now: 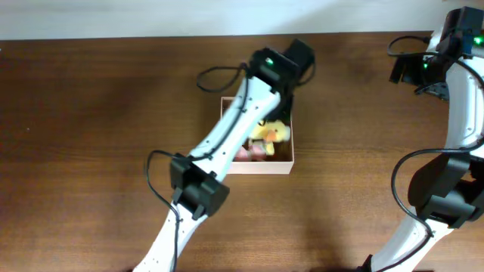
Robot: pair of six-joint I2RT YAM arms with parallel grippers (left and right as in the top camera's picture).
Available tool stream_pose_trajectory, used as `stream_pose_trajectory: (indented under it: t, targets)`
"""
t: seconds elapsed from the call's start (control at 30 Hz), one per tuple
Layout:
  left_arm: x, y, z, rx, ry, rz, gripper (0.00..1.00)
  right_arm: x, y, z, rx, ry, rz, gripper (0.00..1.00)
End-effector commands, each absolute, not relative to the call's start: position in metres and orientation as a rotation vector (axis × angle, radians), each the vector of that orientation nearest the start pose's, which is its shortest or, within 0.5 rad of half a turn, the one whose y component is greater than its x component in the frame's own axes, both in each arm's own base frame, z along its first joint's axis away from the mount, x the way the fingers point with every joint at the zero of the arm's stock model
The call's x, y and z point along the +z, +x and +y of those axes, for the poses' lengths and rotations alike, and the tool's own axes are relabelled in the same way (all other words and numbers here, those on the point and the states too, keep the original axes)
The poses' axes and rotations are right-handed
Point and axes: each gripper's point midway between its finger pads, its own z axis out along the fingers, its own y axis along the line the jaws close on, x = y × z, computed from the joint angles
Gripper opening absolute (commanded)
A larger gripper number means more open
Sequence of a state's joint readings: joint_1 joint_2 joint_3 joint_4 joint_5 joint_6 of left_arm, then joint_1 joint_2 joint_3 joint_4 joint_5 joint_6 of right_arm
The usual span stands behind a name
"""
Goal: Pack container
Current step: 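Lift the duck and carry it over the pink box, then lower the duck into the box with the left gripper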
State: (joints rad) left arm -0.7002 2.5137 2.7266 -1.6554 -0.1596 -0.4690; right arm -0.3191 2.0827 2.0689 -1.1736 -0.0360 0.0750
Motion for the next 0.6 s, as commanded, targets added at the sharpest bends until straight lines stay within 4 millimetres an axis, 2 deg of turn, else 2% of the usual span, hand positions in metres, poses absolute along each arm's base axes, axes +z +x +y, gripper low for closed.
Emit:
stream_pose_trajectory:
  t: [0.0, 0.2, 0.57]
  targets:
    - [0.106, 0.379, -0.307, 0.148, 0.368, 2.990, 0.02, 0.167, 0.465, -0.144, -0.005, 0.528, 2.716, 0.99]
    - [0.072, 0.375, -0.307, 0.211, 0.391, 3.039, 0.02, 0.167, 0.465, -0.144, -0.005, 0.527, 2.716, 0.99]
    - [0.068, 0.411, -0.296, 0.143, 0.279, 2.992, 0.02, 0.167, 0.465, -0.144, -0.005, 0.528, 2.716, 0.99]
